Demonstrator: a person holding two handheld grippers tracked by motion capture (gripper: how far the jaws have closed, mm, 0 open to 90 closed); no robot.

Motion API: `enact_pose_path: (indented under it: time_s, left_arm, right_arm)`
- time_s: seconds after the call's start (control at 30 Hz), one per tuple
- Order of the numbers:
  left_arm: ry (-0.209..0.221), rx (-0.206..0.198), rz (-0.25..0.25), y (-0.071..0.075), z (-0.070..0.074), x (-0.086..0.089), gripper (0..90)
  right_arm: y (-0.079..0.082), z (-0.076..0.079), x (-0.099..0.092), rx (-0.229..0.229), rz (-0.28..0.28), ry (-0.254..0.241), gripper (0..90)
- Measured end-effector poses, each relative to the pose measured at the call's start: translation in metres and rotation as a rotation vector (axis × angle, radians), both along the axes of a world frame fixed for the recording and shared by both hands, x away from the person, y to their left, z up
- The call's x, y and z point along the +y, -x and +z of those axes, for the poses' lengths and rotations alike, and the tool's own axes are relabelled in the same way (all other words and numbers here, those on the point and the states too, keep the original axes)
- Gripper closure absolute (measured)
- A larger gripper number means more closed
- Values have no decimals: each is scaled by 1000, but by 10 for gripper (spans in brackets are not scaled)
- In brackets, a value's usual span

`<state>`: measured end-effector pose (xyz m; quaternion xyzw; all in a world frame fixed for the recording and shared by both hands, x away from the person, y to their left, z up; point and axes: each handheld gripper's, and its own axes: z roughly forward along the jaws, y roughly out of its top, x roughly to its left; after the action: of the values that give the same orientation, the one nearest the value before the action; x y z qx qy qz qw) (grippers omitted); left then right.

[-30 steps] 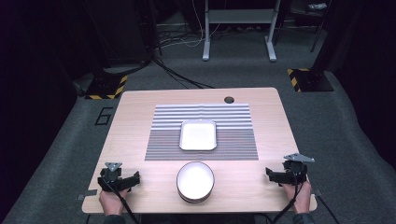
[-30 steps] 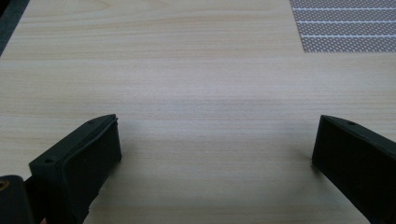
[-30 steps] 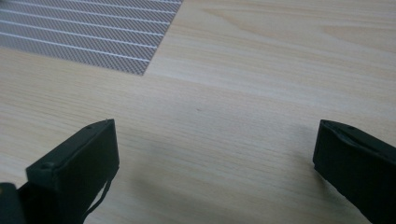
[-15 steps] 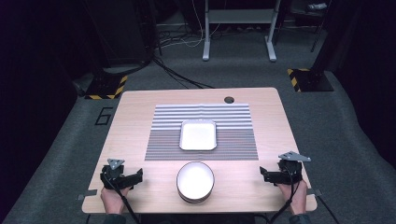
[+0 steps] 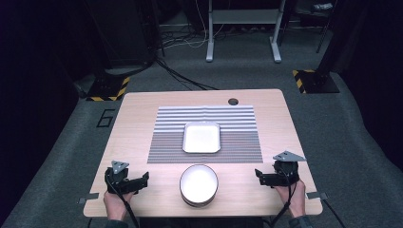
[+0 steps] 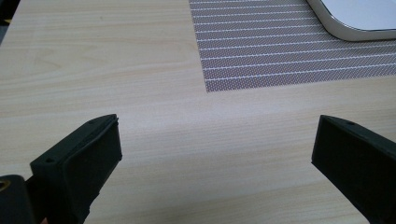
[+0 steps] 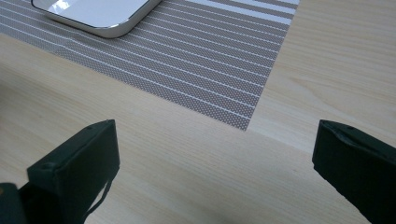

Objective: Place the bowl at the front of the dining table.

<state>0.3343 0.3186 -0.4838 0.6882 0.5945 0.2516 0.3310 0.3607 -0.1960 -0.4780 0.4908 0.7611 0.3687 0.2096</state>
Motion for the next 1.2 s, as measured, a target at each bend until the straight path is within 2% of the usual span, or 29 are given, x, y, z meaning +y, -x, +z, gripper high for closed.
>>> enact_pose_path:
  time_s: [0.27,0.37,0.63,0.7,0.8,0.87,0.97,1.07,1.2]
  left_arm:
    - [46,-19,-14,2,11,-4,16]
    - [42,-26,-26,3,14,-8,17]
    - [53,-38,-55,6,21,-16,18]
    - [48,-41,-60,7,22,-19,19]
    - [63,-43,-72,9,24,-22,19]
    - [54,-44,-78,10,25,-25,19]
    - [60,-43,-88,10,27,-27,20]
    - [57,-43,-98,9,29,-31,20]
    - [59,-51,-116,10,33,-35,20]
  right_arm:
    - [2,7,12,0,35,-6,1]
    - [2,10,16,-1,52,-13,2]
    - [5,18,30,-10,75,16,11]
    - [6,21,32,-16,83,-7,12]
    - [8,24,37,-28,93,2,14]
    - [7,25,40,-15,111,-16,14]
    - [8,28,45,-24,125,7,15]
    - [8,31,48,-21,135,-17,17]
    - [10,34,53,-26,147,-6,18]
